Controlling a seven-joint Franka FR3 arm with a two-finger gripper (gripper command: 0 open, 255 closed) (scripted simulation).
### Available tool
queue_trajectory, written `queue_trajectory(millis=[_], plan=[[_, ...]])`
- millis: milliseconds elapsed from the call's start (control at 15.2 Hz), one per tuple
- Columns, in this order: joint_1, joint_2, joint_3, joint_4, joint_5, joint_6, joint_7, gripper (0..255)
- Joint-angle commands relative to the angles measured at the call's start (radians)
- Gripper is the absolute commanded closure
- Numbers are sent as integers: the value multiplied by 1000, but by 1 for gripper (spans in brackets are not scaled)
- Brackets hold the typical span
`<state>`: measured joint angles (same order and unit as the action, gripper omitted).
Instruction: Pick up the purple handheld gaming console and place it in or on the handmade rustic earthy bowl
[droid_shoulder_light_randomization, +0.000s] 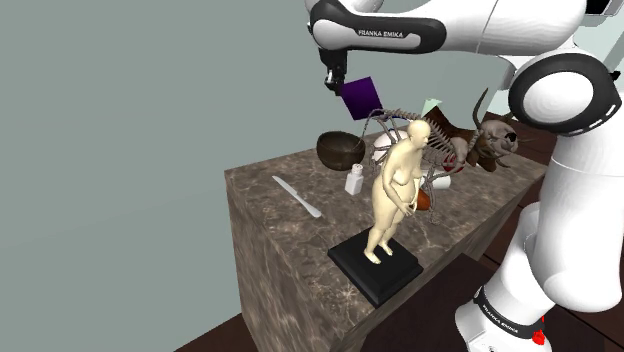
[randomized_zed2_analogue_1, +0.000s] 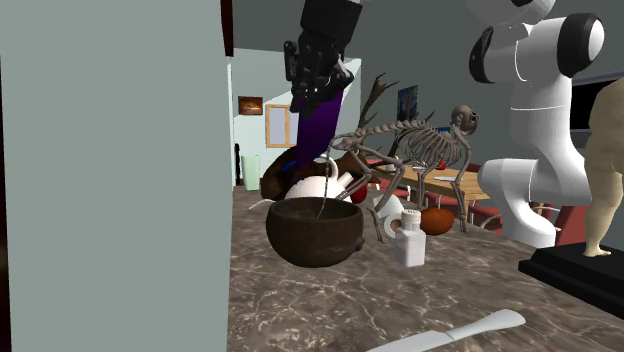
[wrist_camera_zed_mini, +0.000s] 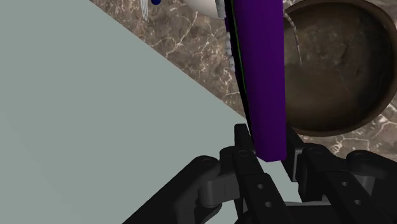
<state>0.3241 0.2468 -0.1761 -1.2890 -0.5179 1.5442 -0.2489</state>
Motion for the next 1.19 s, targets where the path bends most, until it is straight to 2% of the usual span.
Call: queue_trajectory(millis=[0,660,1122], plan=[[0,-11,1,-47,-1,30,18,255],[-3,-38,1,-212,-10,151,85,255],[-3,-38,1,-215,-10,154,87,255]])
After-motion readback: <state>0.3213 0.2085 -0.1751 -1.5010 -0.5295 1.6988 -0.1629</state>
